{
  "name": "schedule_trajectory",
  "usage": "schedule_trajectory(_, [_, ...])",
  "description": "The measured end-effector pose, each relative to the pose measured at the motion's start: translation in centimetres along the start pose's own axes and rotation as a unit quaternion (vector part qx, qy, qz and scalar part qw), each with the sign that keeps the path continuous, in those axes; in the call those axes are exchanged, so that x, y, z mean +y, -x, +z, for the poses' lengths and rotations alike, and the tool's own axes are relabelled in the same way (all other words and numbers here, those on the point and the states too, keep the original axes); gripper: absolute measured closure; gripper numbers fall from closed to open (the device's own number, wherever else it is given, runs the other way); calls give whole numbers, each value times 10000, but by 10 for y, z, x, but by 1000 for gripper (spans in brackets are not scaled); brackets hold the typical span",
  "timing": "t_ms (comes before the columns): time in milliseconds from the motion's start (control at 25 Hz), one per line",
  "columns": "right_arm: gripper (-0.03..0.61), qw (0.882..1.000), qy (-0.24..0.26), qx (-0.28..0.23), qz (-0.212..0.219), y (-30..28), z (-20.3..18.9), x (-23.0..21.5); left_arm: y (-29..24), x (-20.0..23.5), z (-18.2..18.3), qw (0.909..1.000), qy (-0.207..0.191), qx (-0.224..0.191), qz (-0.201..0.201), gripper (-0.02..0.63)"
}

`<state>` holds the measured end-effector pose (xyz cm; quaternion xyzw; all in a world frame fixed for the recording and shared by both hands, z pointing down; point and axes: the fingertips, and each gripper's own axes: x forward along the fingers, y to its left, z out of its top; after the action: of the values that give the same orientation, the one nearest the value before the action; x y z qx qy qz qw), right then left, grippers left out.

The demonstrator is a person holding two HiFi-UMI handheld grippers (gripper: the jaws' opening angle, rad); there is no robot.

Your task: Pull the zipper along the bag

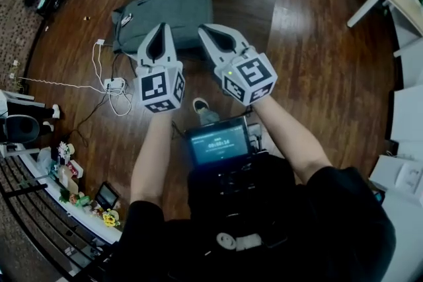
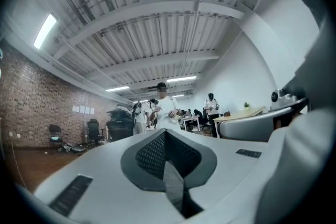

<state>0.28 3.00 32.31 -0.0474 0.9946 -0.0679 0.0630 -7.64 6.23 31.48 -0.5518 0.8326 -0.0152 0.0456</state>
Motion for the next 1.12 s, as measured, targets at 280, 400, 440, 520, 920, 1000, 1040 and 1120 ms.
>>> schedule_trajectory(280, [566, 9999, -93, -25, 37, 5, -1, 8, -3, -26, 4, 9999, -136, -40, -35, 617])
schedule_trajectory(400, [568, 9999, -147, -59, 22, 7, 1, 10, -3, -32, 4, 9997, -234, -35, -13, 617])
schedule_trajectory(440, [568, 9998, -167, -51, 13, 6, 0, 11, -2, -33, 4, 9997, -245, -40, -11, 617])
schedule_trajectory(520, [568, 9998, -194, -15, 10, 7, -4, 12, -1, -38, 4, 9996, -281, -34, -34, 617])
schedule_trajectory(920, [568, 9999, -136, 13, 92, 4, -8, 18, 0, -50, 6, 9991, -413, -67, -85, 617])
schedule_trajectory(1000, [568, 9999, -147, -31, 82, 4, -6, 17, -1, -52, 8, 9990, -423, -94, -94, 617])
schedule_trajectory(1040, [568, 9998, -164, -36, 73, 5, -6, 16, -1, -53, 9, 9990, -429, -98, -99, 617])
schedule_trajectory(1120, [569, 9998, -190, -46, 63, 5, -5, 16, -2, -53, 9, 9989, -449, -98, -107, 617])
